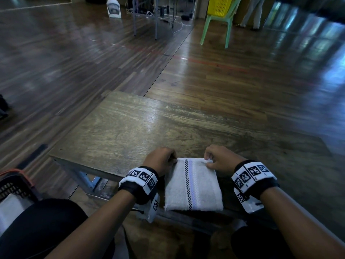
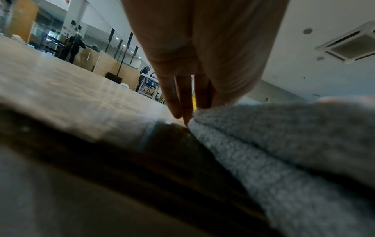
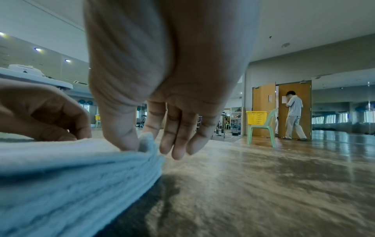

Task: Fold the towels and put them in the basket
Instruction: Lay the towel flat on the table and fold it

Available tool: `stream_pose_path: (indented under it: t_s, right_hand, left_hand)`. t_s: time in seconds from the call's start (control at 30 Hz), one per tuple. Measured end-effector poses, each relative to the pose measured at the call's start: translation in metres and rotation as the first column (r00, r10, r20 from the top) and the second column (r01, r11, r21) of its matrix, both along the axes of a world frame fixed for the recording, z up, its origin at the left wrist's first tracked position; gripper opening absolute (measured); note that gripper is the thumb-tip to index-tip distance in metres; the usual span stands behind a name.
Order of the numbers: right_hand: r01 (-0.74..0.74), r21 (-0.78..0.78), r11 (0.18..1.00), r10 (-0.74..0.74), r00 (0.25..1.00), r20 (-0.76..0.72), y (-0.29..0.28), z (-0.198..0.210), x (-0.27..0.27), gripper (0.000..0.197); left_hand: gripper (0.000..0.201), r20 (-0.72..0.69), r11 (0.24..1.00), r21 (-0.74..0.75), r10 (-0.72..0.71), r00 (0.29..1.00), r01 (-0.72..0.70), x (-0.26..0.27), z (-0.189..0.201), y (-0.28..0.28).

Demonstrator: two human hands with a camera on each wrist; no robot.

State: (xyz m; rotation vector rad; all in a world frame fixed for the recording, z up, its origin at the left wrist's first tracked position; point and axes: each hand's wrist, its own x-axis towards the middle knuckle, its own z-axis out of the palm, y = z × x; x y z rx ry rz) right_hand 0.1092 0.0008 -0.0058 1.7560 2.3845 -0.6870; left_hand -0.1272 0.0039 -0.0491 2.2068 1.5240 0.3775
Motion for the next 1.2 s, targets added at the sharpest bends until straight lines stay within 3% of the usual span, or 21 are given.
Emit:
stream_pose_path:
  t_s: [0.37, 0.6, 0.73, 0.8, 1.0, 1.2]
  right_hand:
    - [0.058, 0.002, 0.998, -0.058, 0.988, -0.144, -0.005, 0.000, 0.002, 0.012]
    - [0.089, -0.002, 0.996, -0.088, 0.991, -0.105, -0.002, -0.003, 0.002, 0.008]
    - [0.099, 0.067, 0.993, -0.092, 0.991, -0.093, -0.003, -0.003, 0.006, 0.009]
    - [0.085, 0.107, 0.991, -0.076, 0.994, -0.084, -0.004, -0.004, 0.007, 0.009]
    - [-0.026, 0.221, 0.975, 0.038, 0.998, -0.050, -0.007, -0.006, 0.006, 0.013]
    - [0.044, 0.190, 0.981, -0.021, 0.992, -0.122, -0.008, -0.010, 0.008, 0.012]
  left_hand:
    - [0.011, -0.044, 0.998, 0.060, -0.001, 0.999, 0.004, 0.002, 0.002, -0.004]
    - [0.013, -0.072, 0.996, 0.094, 0.008, 0.997, -0.002, 0.004, 0.003, -0.005]
    - [0.018, -0.036, 0.977, 0.190, -0.088, 0.995, 0.093, 0.007, 0.001, -0.005]
    - [0.018, -0.085, 0.960, 0.220, -0.160, 0.983, 0.175, 0.011, 0.003, -0.007]
    - [0.015, -0.097, 0.980, 0.152, -0.117, 0.988, 0.131, 0.015, 0.006, -0.002]
    - [0.013, -0.170, 0.982, 0.132, -0.111, 0.979, 0.135, 0.020, 0.009, -0.001]
